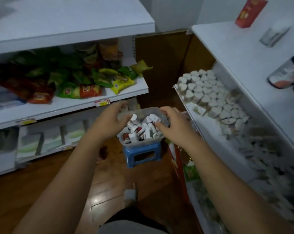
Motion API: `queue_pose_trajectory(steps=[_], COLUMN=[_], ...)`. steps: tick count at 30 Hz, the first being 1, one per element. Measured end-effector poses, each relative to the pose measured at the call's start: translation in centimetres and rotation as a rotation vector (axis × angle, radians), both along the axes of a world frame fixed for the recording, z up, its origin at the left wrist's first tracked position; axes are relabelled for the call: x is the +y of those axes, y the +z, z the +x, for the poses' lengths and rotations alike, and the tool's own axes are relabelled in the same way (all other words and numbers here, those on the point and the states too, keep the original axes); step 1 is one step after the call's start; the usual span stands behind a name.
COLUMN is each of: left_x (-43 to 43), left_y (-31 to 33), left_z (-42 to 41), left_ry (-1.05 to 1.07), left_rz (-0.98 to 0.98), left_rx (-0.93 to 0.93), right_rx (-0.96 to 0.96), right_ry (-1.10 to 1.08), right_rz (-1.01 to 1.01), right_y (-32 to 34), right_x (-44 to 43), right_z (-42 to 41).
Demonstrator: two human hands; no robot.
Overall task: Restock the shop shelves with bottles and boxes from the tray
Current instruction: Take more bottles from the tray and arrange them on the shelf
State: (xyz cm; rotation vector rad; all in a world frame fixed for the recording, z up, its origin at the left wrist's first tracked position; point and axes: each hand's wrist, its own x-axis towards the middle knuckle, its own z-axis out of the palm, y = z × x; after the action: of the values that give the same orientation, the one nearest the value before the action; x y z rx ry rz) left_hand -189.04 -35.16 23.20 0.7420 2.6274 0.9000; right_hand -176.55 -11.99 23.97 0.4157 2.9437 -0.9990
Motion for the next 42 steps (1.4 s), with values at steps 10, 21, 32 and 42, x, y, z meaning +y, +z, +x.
queue_pose_trajectory(steps=[10,21,32,42], left_x=[3.0,7.5,7.8,13.0], left_y=[-21.0,-38.4,-32.1,-5.2], left_z=[-10.2,-13.0,-14.1,-10.2], left_ry=[-0.121,-0.427,-0.105,0.096], left_rz=[-0.241,-0.52,-0.015,0.996], left_rx=[-0.411,-0.351,-0.524,-1.17], right_rx=[-0.403,-0.577,-0.16,0.346], right_ry=[-0.211,-0.126,-0.492,-0.579], right_rz=[-0.206,0.174,-0.602,-1.233], right_y=[-19.0,-40.2,-31.7,-4.8], right_x=[0.7,0.3,0.8,3.2], right_z=[-12.7,-17.0,-17.2,-11.5])
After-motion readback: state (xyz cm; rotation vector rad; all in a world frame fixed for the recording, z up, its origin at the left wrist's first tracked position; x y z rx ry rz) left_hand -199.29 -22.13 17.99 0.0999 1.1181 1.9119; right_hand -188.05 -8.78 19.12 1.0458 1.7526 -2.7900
